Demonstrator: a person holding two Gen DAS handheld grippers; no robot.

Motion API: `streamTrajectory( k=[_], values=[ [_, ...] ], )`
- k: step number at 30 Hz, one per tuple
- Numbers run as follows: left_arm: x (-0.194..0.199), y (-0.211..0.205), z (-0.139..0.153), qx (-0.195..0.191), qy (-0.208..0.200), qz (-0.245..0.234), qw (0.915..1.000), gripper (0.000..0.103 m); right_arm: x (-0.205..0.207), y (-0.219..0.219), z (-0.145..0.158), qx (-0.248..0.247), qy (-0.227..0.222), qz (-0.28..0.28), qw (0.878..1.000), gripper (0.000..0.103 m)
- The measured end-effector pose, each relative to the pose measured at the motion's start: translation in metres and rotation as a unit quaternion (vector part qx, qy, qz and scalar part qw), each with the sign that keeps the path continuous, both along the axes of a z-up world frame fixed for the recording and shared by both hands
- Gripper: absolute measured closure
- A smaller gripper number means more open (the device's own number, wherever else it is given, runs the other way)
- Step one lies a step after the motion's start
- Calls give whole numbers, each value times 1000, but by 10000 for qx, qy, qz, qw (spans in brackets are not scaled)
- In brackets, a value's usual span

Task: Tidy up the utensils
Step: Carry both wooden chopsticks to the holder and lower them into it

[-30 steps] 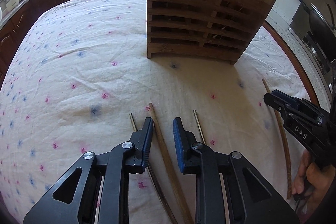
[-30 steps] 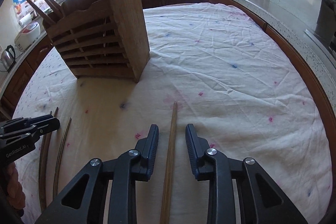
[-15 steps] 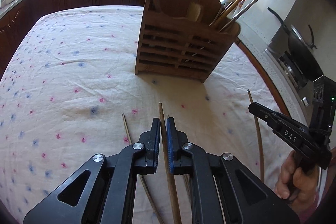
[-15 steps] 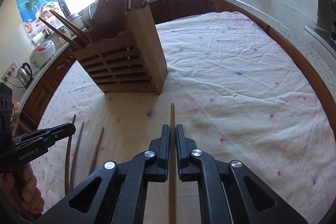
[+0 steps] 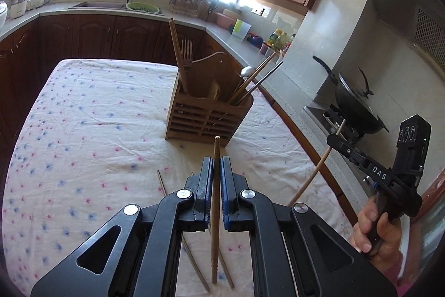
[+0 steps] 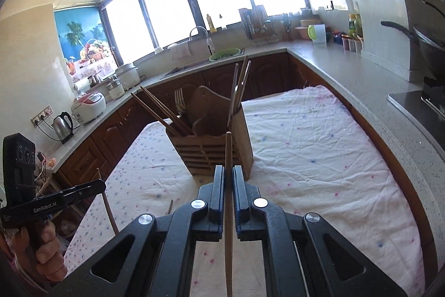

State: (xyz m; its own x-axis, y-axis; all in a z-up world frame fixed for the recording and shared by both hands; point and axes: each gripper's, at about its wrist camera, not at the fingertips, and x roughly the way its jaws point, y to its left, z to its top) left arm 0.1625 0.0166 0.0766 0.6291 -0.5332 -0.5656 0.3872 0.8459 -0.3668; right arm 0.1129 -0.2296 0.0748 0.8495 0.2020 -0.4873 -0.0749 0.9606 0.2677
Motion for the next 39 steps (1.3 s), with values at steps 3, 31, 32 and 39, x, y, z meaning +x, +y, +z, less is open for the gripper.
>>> streamTrajectory(
  k=[3, 31, 32, 39],
  values=[
    [-8, 7, 13, -73, -178, -38, 9998, 98, -7, 2, 15, -18, -213, 21, 9998, 98],
    [28, 17, 96, -322, -1350, 308, 9898, 98, 27, -3, 73, 84, -883, -93, 9960, 98],
    [32, 16, 102, -338, -1445, 333, 9884, 98, 32, -4, 78, 82, -947, -127, 9954, 98],
    [79, 13, 139, -416, -1888, 559, 9795, 98, 74, -8, 105, 222, -1252, -266, 9915, 98]
  ],
)
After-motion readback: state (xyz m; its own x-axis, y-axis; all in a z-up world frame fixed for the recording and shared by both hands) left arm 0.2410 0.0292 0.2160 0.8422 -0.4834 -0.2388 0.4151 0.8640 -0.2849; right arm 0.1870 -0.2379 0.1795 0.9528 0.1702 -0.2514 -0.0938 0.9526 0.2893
